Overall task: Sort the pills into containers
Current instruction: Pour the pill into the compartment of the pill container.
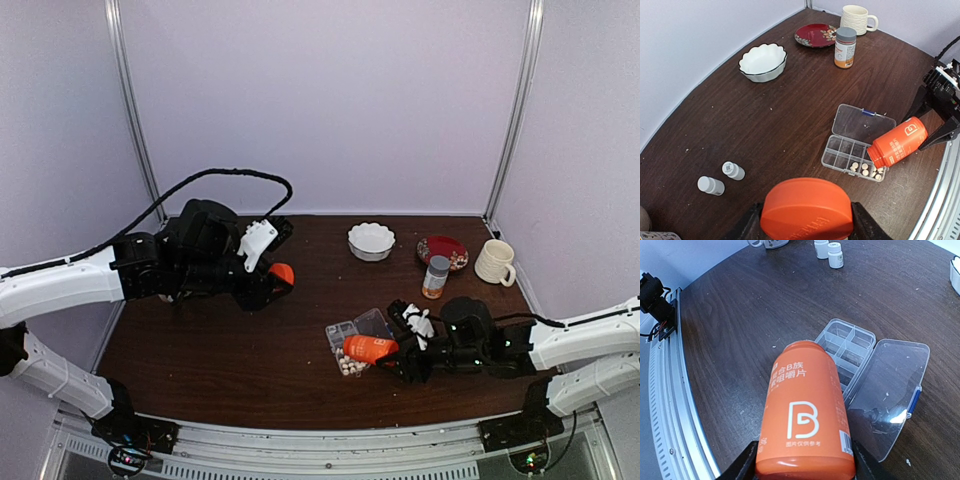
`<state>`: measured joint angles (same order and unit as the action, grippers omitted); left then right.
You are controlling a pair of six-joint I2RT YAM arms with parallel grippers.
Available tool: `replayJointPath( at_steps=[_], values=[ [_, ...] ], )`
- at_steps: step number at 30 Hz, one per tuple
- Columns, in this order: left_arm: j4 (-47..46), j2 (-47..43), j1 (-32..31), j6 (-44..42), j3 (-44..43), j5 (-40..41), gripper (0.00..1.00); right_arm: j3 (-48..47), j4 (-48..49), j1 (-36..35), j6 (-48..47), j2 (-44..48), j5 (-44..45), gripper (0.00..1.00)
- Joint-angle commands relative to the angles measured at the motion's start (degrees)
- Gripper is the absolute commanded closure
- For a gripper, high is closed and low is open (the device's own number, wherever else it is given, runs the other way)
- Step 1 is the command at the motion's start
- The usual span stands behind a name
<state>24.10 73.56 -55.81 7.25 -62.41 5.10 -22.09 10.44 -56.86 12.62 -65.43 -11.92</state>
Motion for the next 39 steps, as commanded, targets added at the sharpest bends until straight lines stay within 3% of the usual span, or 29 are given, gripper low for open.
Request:
replayJointPath(
  at_steps=[1, 5, 8, 12, 15, 18, 22, 28, 39],
  values=[
    [-1.37, -0.31, 0.31, 0.18, -0.93, -0.4, 1.0, -2.16, -2.32, 0.17, -0.74, -0.79, 2.15, 1.0],
    [-1.35, -0.14, 0.32, 0.23, -1.12, -0.31, 1.0, 1.51, 5.03, 0.17, 1.64, 2.76, 0.25, 1.0],
    [-1.39, -0.28, 0.31, 0.16, -0.98, -0.3, 1.0, -2.13, -2.32, 0.17, -0.34, 0.92, 2.14, 1.0],
    [-1.43, 0.11, 0.33, 0.16, -1.2, -0.55, 1.0, 0.38, 4.47, 0.17, 1.67, 1.6, 0.26, 1.0],
    [-1.42, -0.13, 0.35, 0.22, -1.13, -0.56, 1.0, -3.36, -1.92, 0.17, -0.39, -1.62, 0.29, 1.0],
    [-1.37, -0.29, 0.34, 0.16, -1.04, -0.36, 1.0, 0.14, 5.06, 0.17, 1.6, 0.38, -1.72, 1.0],
    [-1.18, -0.61, 0.33, 0.22, -0.79, -0.18, 1.0, -0.86, 1.79, 0.17, 0.53, 0.8, -0.7, 1.0],
    [-1.16, -0.19, 0.34, 0.24, -1.3, -0.44, 1.0, 1.78, 4.65, 0.17, 0.58, 3.89, -0.79, 1.0],
    [-0.99, -1.44, 0.22, 0.31, -2.35, -1.66, 1.0, 8.42, 16.74, 0.17, 0.44, 10.06, 0.22, 1.0]
  ],
)
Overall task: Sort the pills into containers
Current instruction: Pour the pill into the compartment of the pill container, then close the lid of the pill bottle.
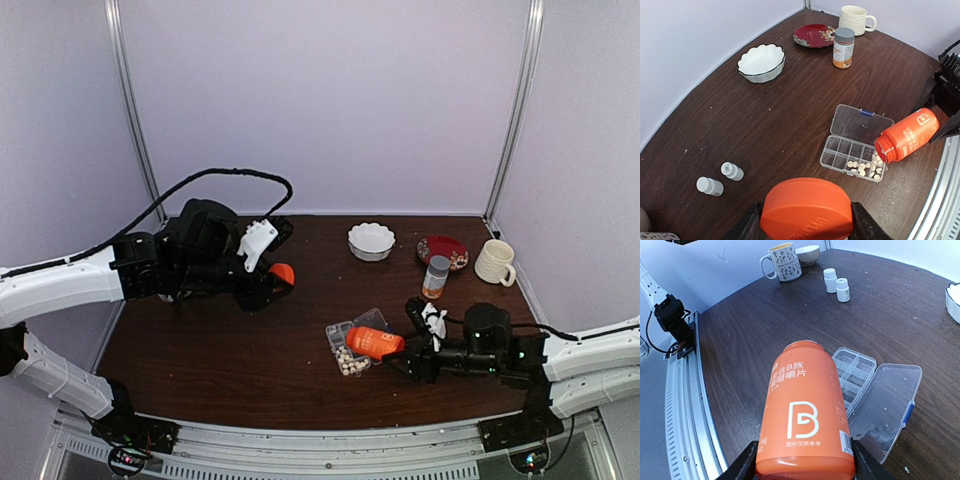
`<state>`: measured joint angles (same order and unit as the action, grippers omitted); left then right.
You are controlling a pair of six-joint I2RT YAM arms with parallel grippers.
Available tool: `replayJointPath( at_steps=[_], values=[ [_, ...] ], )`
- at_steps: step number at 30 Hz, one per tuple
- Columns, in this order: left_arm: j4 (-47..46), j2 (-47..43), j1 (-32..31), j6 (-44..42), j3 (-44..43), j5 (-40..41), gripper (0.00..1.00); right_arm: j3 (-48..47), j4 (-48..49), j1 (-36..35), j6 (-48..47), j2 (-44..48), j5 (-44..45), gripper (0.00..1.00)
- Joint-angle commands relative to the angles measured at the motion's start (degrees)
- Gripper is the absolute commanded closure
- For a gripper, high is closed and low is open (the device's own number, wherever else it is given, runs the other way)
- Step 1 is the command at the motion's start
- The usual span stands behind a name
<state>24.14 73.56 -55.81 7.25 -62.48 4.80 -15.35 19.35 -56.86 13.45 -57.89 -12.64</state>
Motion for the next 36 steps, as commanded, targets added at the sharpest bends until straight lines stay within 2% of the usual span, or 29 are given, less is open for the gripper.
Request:
replayJointPath(
  at_steps=[1, 17, 21, 26, 33, 36],
  values=[
    [-0.88, -1.79, 0.23, 0.38, -2.37, -1.44, 1.0, 2.19, 9.18, 0.17, -0.54, 3.29, 1.03, 1.0],
    [1.09, -4.96, 0.2, 1.88, -5.42, -2.14, 1.0, -3.8, 16.79, 0.26, -11.24, 13.73, 4.55, 1.0],
    [2.19, -5.19, 0.22, 3.61, -7.67, -3.28, 1.0, -7.98, 22.97, 0.26, -14.94, 12.66, 5.59, 1.0],
    [3.73, -5.84, 0.19, 5.95, -11.54, -4.79, 1.0, -17.95, 29.01, 0.26, -19.93, 8.83, 4.16, 1.0],
    [3.81, -9.29, 0.22, 8.6, -13.47, -8.54, 1.0, -23.71, 43.69, 0.26, -21.17, 4.5, 0.96, 1.0],
    [3.37, -10.51, 0.23, 9.25, -13.37, -8.87, 1.0, -26.06, 45.61, 0.26, -20.48, 2.94, -2.15, 1.0]
  ],
)
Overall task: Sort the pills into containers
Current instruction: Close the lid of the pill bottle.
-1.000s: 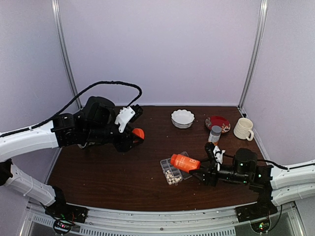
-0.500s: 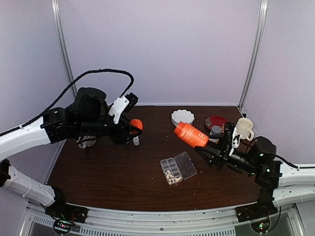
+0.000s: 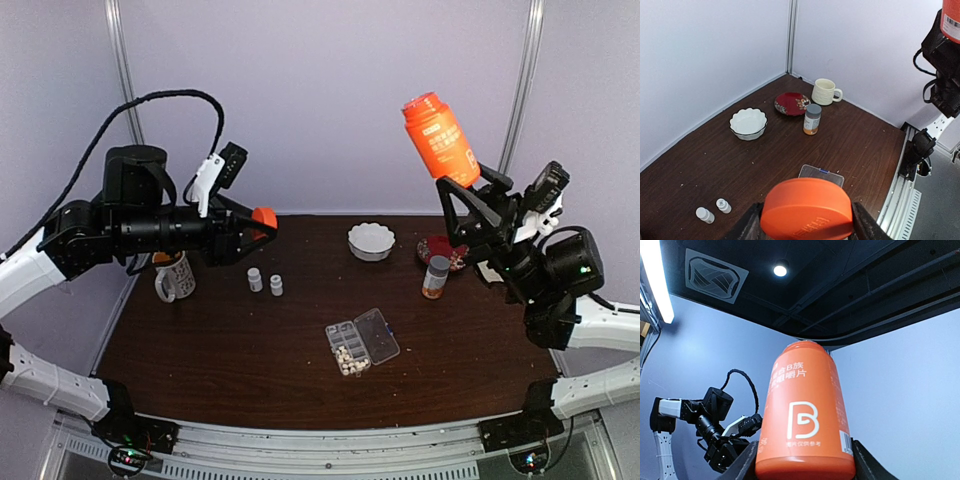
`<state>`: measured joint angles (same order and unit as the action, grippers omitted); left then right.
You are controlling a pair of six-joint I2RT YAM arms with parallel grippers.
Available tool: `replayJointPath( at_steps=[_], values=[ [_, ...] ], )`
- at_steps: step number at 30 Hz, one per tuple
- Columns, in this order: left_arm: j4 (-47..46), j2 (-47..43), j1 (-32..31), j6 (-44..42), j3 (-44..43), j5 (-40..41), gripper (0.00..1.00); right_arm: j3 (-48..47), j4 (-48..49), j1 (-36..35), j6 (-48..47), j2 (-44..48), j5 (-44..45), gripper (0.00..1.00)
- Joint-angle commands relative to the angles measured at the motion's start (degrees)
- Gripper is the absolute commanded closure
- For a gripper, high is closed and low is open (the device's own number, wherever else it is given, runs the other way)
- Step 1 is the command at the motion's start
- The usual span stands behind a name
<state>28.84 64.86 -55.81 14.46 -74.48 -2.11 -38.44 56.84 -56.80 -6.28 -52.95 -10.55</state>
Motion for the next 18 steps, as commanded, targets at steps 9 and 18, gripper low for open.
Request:
replayJointPath(
  at_steps=[9, 18],
  values=[
    [-2.51, -2.91, 0.23, 4.25, -1.4, -4.2, 1.0, -4.31, 10.6, 0.41, 1.52, -6.34, -7.82, 1.0],
    [-4.75, -2.19, 4.87, 12.29, -4.68, -20.61, 1.0, -5.36, -4.88, 0.37, 0.03, -7.43, -18.13, 1.0]
  ],
)
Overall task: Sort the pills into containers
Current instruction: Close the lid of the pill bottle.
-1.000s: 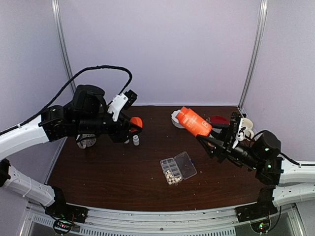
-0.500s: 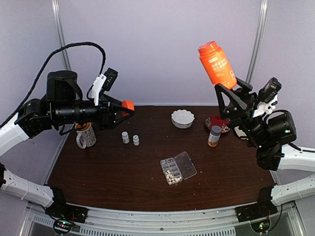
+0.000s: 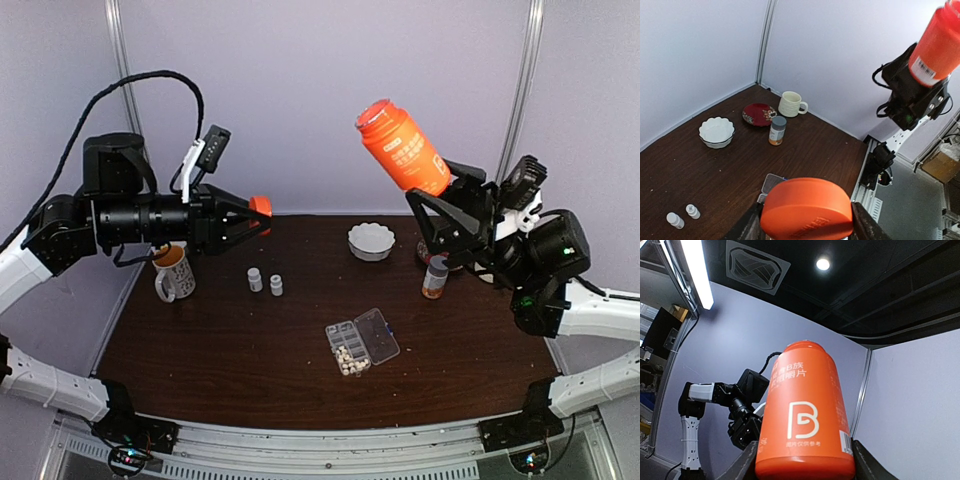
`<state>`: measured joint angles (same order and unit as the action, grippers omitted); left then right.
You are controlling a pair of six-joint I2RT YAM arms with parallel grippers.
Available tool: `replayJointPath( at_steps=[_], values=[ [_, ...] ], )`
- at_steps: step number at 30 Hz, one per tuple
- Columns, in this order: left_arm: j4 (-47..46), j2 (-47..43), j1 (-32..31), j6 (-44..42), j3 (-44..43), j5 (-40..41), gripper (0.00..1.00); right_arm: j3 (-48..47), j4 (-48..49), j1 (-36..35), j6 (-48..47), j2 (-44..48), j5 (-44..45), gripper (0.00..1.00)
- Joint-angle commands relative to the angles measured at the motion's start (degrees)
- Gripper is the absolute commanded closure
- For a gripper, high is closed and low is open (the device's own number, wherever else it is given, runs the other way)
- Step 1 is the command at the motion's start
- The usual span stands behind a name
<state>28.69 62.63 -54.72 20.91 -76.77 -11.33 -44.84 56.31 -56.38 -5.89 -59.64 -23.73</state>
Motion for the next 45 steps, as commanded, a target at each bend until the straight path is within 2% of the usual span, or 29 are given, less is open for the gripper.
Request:
replayJointPath(
  at_steps=[1, 7, 13, 25, 38, 45],
  values=[
    [-5.44, 0.12, 4.97, 7.24, -2.27, -14.38, 1.0, 1.58, -4.45, -0.05, -0.43, -1.05, -4.85, 1.0],
    [-7.32, 1.82, 6.83, 11.02, -3.51, -26.41, 1.0, 0.27, -6.44, -0.28, -0.17, -3.86, -8.0, 1.0],
    [-12.96, 1.32, 6.82, 12.83, -1.36, -30.54, 1.0, -2.41, -7.94, -1.05, -0.19, -6.76, -10.23, 1.0],
    [-18.17, 1.3, 6.64, 16.14, 2.44, -33.94, 1.0, -6.78, -13.59, -2.53, -2.02, -10.24, -13.08, 1.0],
    [-18.04, 0.71, 6.48, 17.58, 4.11, -35.24, 1.0, -9.83, -33.56, -4.99, -14.78, -9.85, -7.85, 1.0],
    [-6.7, 0.96, 6.47, 14.68, 1.1, -31.06, 1.0, -11.19, -44.85, -7.33, -23.89, -8.09, 0.75, 1.0]
  ],
)
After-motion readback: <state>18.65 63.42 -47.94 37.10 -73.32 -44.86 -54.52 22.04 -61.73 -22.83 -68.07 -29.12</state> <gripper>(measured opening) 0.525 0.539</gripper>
